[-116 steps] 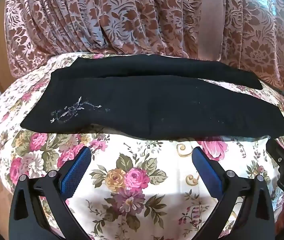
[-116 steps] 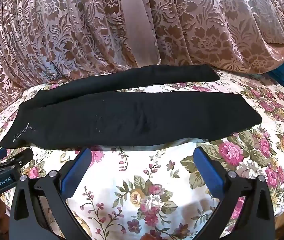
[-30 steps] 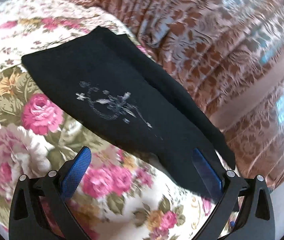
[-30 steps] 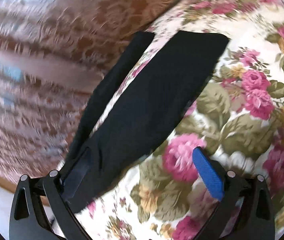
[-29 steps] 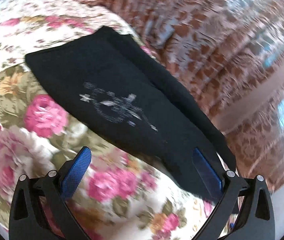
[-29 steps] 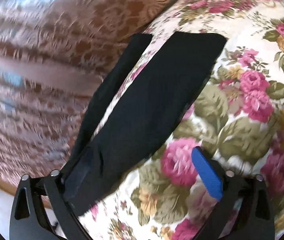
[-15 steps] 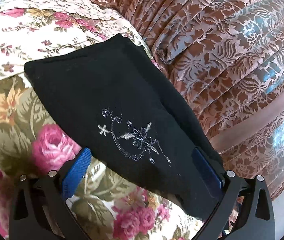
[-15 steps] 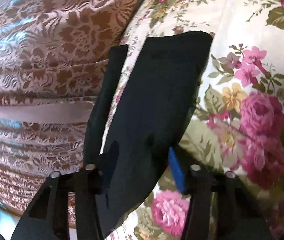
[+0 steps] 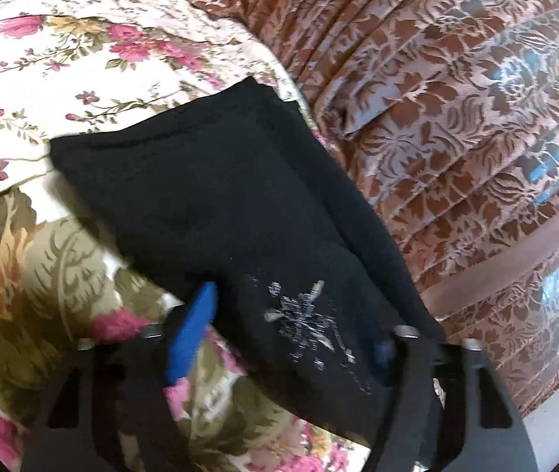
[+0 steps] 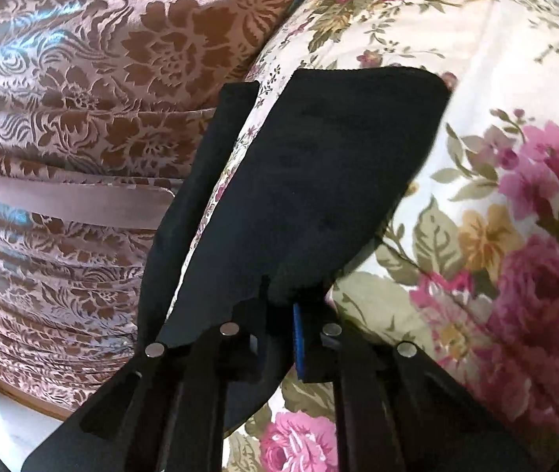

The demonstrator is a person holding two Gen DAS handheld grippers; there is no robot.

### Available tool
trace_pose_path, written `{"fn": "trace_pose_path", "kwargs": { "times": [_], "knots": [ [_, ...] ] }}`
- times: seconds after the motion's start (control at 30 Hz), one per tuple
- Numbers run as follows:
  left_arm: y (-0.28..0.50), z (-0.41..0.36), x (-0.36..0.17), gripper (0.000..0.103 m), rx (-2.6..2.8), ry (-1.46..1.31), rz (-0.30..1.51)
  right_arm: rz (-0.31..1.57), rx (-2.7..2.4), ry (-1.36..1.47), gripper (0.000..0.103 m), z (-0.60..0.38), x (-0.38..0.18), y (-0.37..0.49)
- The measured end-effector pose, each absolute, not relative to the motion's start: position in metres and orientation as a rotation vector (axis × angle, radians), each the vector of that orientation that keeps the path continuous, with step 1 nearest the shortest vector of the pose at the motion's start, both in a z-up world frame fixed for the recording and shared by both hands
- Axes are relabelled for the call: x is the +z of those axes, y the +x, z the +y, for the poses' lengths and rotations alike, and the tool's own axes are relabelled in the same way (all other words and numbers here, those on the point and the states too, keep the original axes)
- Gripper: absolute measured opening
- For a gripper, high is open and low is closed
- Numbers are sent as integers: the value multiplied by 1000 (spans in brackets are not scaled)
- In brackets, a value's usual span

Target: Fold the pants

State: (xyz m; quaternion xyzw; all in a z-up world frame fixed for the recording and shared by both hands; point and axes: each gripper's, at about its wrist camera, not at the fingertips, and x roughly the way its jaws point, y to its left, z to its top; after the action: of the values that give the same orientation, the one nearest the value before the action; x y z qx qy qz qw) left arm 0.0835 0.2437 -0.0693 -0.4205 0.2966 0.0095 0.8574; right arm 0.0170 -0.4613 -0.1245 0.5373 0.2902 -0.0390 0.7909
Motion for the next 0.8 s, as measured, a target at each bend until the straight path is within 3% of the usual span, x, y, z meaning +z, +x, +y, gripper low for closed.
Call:
{"fn": "trace_pose_path", "kwargs": {
  "times": [0.03, 0.07, 0.2, 0.43, 0.5, 0.57, 0.67, 0.73, 0.77, 0.8],
  "knots": [
    [85, 247, -73, 39, 45, -887, 646, 626, -87, 1153, 7, -461, -124, 18],
    [85, 250, -76, 25, 56, -894, 656, 624, -89, 1151, 6, -460, -124, 17],
    [75, 262, -80, 22, 63, -976, 693, 621, -85, 1163, 8, -460, -122, 16],
    [55, 269, -73, 44, 126, -1012, 744, 612, -77, 1141, 11, -461, -119, 9],
    [62, 269, -72, 62, 115, -1025, 740, 619, -79, 1146, 11, -461, -119, 10],
    [71, 271, -70, 69, 140, -1023, 723, 633, -87, 1156, 11, -463, -120, 14],
    [88, 272, -70, 69, 189, -976, 724, 653, -102, 1170, 11, -467, -120, 21],
    [96, 272, -69, 49, 219, -908, 737, 673, -113, 1152, 10, -470, -119, 27],
    [98, 272, -70, 23, 240, -875, 762, 679, -117, 1139, 8, -471, -118, 29],
    [98, 274, -72, 14, 249, -858, 776, 683, -116, 1127, 8, -471, -117, 30]
  ]
}}
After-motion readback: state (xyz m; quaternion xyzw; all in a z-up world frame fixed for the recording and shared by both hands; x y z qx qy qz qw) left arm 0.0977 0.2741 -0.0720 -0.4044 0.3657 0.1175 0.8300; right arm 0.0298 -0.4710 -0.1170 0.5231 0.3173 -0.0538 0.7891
